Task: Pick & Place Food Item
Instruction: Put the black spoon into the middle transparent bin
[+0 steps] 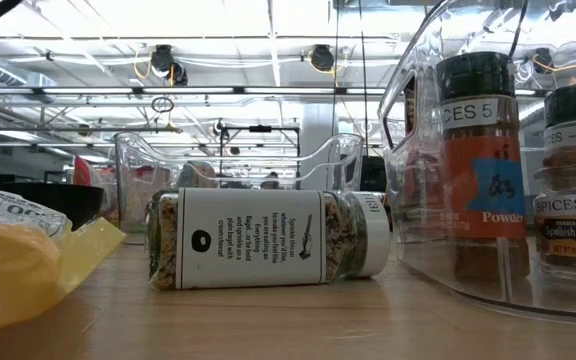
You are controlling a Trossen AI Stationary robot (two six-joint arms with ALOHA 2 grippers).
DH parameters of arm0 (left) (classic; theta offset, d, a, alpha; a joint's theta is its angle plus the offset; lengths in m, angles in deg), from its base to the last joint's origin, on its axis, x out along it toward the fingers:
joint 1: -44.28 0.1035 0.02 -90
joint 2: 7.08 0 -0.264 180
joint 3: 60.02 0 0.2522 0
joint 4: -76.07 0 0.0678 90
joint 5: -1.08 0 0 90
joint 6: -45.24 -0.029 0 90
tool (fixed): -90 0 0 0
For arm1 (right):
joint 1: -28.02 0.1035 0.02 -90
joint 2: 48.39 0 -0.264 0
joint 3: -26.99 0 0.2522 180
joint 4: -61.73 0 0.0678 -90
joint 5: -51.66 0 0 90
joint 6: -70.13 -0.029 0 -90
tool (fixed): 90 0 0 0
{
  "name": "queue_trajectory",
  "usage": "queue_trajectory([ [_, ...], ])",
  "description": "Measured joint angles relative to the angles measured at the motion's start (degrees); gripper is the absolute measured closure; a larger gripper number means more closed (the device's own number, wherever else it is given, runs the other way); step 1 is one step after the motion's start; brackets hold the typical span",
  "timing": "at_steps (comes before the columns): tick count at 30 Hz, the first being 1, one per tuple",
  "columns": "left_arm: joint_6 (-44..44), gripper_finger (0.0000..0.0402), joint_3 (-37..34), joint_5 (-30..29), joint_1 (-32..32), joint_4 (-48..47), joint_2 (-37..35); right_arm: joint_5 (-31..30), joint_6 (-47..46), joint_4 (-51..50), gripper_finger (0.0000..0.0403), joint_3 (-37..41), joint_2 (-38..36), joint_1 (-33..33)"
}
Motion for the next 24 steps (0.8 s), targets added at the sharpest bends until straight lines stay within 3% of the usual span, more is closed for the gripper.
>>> queue_trajectory([
  [9, 9.00, 0.0396, 0.57, -1.81, 4.43, -0.20, -17.89, -1.01, 11.20, -2.18, 0.0243, 0.00, -6.54, -0.05],
  [14, 11.34, 0.0396, 1.31, -4.02, 7.41, -1.89, -23.42, -0.92, 12.93, -9.71, 0.0243, -3.06, -7.53, -1.11],
  [19, 4.28, 0.0396, 7.62, -7.37, 11.01, -6.39, -23.59, -0.35, 12.99, -21.69, 0.0243, -9.36, -6.96, -3.24],
  [24, -6.40, 0.0396, 17.54, -7.46, 16.88, -11.89, -20.13, 6.20, 12.12, -28.86, 0.0243, -12.48, -6.74, -6.13],
])
